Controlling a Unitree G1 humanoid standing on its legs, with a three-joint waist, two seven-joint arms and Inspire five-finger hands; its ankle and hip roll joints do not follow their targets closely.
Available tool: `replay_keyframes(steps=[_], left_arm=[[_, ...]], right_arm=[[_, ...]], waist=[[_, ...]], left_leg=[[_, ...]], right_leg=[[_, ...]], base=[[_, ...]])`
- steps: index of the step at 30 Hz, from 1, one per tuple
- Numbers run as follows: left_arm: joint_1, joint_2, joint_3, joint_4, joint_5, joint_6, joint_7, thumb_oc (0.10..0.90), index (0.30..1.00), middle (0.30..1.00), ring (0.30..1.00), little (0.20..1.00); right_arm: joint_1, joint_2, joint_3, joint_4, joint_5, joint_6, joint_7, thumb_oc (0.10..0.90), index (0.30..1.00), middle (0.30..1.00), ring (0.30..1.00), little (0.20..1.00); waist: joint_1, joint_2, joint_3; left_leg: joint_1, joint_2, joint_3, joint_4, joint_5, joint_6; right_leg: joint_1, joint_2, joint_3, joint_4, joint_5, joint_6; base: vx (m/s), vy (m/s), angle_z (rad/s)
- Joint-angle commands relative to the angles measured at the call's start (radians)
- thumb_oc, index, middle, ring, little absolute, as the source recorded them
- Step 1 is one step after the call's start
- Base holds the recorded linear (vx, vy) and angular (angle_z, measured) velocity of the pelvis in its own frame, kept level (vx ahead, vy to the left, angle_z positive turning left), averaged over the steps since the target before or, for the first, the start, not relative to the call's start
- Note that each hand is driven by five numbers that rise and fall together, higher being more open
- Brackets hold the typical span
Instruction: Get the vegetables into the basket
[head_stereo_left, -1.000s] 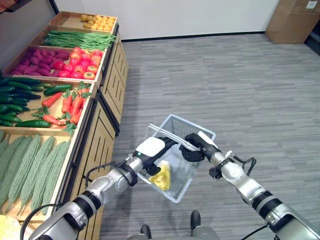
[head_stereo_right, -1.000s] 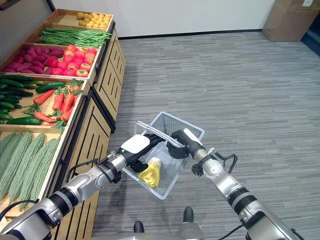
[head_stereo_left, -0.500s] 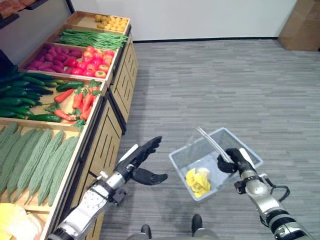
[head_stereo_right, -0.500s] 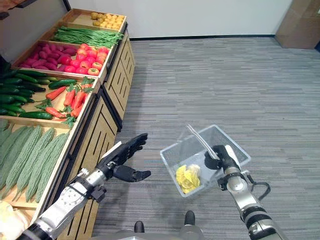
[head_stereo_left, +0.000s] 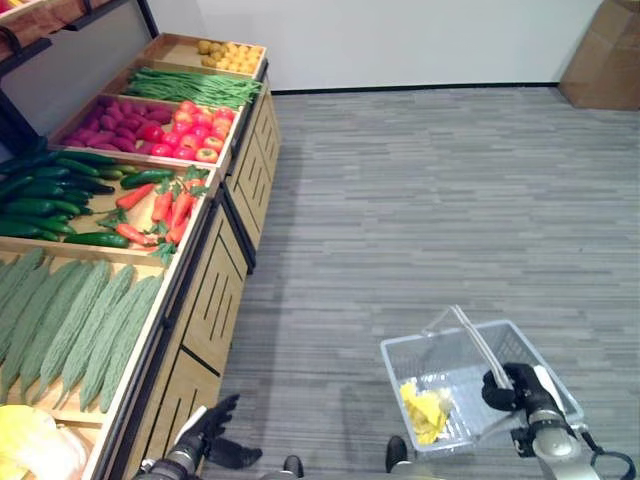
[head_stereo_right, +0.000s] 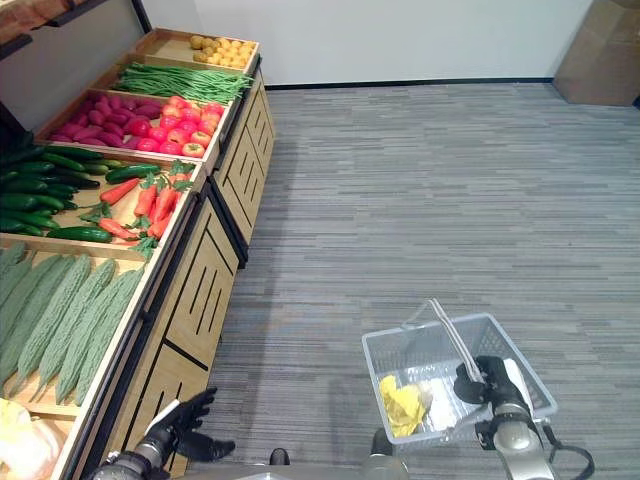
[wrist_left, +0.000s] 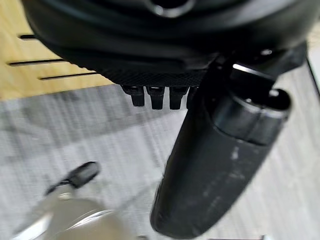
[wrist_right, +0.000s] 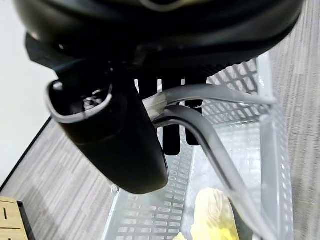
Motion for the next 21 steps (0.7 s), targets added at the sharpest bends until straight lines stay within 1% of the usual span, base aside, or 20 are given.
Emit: replay_keyframes(steps=[1,3,5,6,8,9,11,13,18,21], left_arm=[[-0.103,0.02,0.047,0.057,0.168,-0.014,0.069,0.9,1.0,1.0,1.0,1.0],[-0.111,-0.013,0.054,0.123,0.191,-0.004,0.089,0.9,1.0,1.0,1.0,1.0],[-0.122,-0.043,0.06,0.227,0.249,0.016,0.119,0.9,1.0,1.0,1.0,1.0],[-0.124,-0.045,0.06,0.23,0.25,0.014,0.121,0.9,1.0,1.0,1.0,1.0],[-0.133,-0.075,0.075,0.3,0.282,0.032,0.149,0.9,1.0,1.0,1.0,1.0],[-0.133,-0.075,0.075,0.3,0.282,0.032,0.149,0.9,1.0,1.0,1.0,1.0],[-0.14,-0.118,0.117,0.404,0.302,0.066,0.2,0.9,1.0,1.0,1.0,1.0],[-0.138,-0.133,0.119,0.412,0.305,0.069,0.215,0.9,1.0,1.0,1.0,1.0],[-0.139,-0.145,0.13,0.436,0.292,0.077,0.231,0.9,1.0,1.0,1.0,1.0],[-0.155,-0.145,0.146,0.433,0.257,0.082,0.253,0.9,1.0,1.0,1.0,1.0]], right_arm=[[-0.12,-0.035,-0.065,-0.06,-0.021,-0.113,-0.043,0.4,0.3,0.3,0.3,0.3],[-0.109,-0.03,-0.063,-0.064,-0.026,-0.112,-0.044,0.4,0.3,0.3,0.3,0.3],[-0.096,-0.025,-0.058,-0.059,-0.036,-0.111,-0.042,0.4,0.3,0.3,0.3,0.3],[-0.097,-0.025,-0.058,-0.059,-0.036,-0.111,-0.042,0.4,0.3,0.3,0.3,0.3],[-0.083,-0.014,-0.052,-0.054,-0.04,-0.11,-0.042,0.4,0.3,0.3,0.3,0.3],[-0.083,-0.014,-0.052,-0.054,-0.04,-0.11,-0.042,0.4,0.3,0.3,0.3,0.3],[-0.062,-0.001,-0.041,-0.059,-0.048,-0.106,-0.045,0.4,0.3,0.3,0.3,0.3],[-0.063,0.001,-0.036,-0.038,-0.046,-0.105,-0.049,0.4,0.3,0.3,0.3,0.3],[-0.056,0.005,-0.033,-0.05,-0.049,-0.101,-0.052,0.4,0.3,0.3,0.3,0.3],[-0.05,0.006,-0.029,-0.057,-0.045,-0.103,-0.057,0.4,0.3,0.3,0.3,0.3]], waist=[[0.009,-0.068,-0.025],[0.005,-0.068,-0.025],[0.002,-0.069,-0.025],[0.002,-0.069,-0.024],[0.0,-0.069,-0.024],[0.0,-0.069,-0.024],[-0.005,-0.072,-0.022],[-0.004,-0.072,-0.017],[-0.008,-0.072,-0.001],[-0.009,-0.068,0.018]], left_leg=[[-0.004,0.043,0.009,0.006,0.003,-0.07],[-0.003,0.044,0.011,0.006,0.002,-0.07],[-0.003,0.045,0.012,0.006,0.002,-0.07],[-0.003,0.045,0.012,0.006,0.002,-0.07],[-0.002,0.047,0.014,0.006,0.002,-0.071],[-0.002,0.047,0.014,0.006,0.002,-0.071],[0.002,0.049,0.02,0.006,0.003,-0.072],[0.004,0.051,0.022,0.006,0.004,-0.072],[0.006,0.06,0.025,0.006,0.011,-0.076],[-0.001,0.074,0.019,0.006,0.024,-0.081]], right_leg=[[0.074,-0.068,-0.004,0.006,-0.078,0.079],[0.073,-0.066,-0.001,0.006,-0.079,0.077],[0.072,-0.063,0.0,0.006,-0.081,0.075],[0.072,-0.063,0.0,0.006,-0.081,0.075],[0.071,-0.061,0.003,0.006,-0.083,0.072],[0.071,-0.061,0.003,0.006,-0.083,0.072],[0.069,-0.055,0.011,0.006,-0.085,0.068],[0.07,-0.052,0.013,0.006,-0.087,0.066],[0.07,-0.042,0.016,0.006,-0.093,0.057],[0.055,-0.029,0.013,0.041,-0.113,0.044]], base=[[0.0,0.0,0.0],[0.0,-0.011,-0.09],[0.0,-0.014,-0.1],[0.0,0.0,0.0],[0.0,-0.005,-0.02],[0.01,-0.014,-0.07],[0.02,-0.034,-0.07],[0.01,-0.034,-0.05],[0.01,-0.049,-0.04],[-0.01,-0.084,-0.01]])
